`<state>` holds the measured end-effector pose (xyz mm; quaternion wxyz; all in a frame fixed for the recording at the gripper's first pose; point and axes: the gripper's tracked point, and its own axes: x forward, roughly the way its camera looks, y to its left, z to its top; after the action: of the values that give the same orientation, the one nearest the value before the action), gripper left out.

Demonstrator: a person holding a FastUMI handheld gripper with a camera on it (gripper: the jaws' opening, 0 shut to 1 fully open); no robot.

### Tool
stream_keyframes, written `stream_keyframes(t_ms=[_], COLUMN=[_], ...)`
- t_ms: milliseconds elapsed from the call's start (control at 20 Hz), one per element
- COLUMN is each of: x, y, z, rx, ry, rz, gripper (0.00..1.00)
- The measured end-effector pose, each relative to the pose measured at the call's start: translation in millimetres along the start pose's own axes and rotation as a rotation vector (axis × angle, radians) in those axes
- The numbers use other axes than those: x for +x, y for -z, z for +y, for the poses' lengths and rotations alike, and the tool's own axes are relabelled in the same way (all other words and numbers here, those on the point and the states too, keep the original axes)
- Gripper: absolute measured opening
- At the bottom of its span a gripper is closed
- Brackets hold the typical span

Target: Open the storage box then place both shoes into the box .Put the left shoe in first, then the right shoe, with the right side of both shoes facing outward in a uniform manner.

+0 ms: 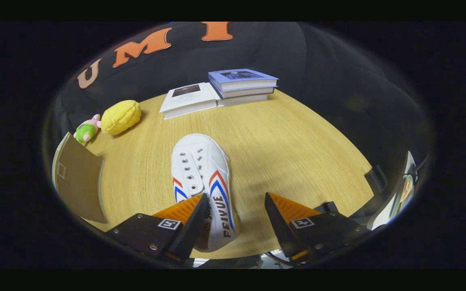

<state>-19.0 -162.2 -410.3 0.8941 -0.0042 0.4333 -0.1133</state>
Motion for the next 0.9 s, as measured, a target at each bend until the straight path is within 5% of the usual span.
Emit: stream_keyframes(t_ms=[150, 400, 900], x=[5, 5, -57], y=[2, -2, -66], z=[17, 11, 74], rx=[0.037, 0.092, 0.227], ry=[-0.075, -0.039, -0.134], rz=[0.027, 0.012, -0.105], gripper=[0.59, 0.05, 0.00])
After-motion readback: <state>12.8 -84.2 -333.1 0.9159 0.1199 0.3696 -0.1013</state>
